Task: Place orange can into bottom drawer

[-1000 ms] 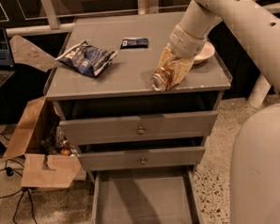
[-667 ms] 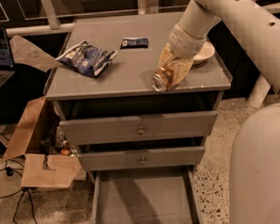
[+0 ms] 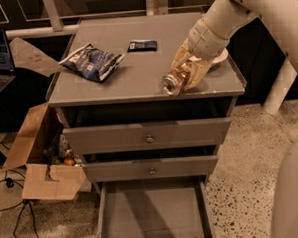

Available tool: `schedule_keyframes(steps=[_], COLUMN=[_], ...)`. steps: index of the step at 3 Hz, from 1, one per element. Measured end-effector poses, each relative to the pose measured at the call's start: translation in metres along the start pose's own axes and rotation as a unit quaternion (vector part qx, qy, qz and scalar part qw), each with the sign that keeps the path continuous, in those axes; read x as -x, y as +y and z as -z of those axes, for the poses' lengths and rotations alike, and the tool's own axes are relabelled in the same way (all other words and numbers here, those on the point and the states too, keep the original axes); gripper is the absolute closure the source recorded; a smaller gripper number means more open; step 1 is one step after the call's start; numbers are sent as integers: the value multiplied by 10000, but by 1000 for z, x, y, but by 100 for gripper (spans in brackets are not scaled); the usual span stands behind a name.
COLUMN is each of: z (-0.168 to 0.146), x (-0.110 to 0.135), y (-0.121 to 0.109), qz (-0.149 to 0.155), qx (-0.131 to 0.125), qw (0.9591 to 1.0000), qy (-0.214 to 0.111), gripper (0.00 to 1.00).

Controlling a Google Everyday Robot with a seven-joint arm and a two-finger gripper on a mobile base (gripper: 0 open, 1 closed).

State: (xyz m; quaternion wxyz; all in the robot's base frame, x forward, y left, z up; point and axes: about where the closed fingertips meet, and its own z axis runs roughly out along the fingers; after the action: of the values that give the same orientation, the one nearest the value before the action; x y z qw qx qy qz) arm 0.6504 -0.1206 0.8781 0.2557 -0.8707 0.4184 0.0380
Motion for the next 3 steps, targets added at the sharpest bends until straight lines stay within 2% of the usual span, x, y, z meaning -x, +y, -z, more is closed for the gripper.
schedule_keyframes(steps=[1,2,3], z=[23,42,41], x=[18,41,53], y=[18,45,75], qz=[-222,-835,-1660], qx=[-404,-957,-1300], qw=[9987,9912,9749], qy=[-198,-364,-709], gripper=[100,100,100])
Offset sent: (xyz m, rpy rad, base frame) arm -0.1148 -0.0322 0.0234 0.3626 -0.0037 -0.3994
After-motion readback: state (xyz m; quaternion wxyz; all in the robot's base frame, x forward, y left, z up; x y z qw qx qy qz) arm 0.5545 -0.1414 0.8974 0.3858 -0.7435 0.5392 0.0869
